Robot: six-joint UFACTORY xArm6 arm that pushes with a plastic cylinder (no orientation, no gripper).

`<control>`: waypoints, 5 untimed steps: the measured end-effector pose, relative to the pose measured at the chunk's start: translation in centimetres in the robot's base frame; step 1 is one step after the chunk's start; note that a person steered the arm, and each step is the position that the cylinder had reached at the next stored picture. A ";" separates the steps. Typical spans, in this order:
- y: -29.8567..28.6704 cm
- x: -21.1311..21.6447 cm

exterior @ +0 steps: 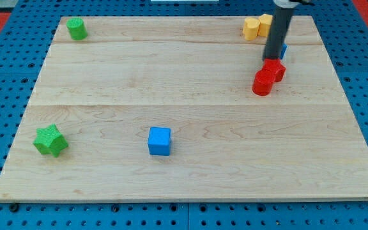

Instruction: Move the blue triangle to the top center

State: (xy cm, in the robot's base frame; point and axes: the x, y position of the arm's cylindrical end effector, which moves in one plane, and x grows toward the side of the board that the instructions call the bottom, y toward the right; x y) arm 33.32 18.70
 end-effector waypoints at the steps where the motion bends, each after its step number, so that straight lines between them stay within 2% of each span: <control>1: 3.0 -0.2; 2: 0.5 -2.8; 3: -6.9 -3.1; 4: -1.4 -3.2; 5: 0.9 -6.1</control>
State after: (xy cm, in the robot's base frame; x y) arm 27.21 19.60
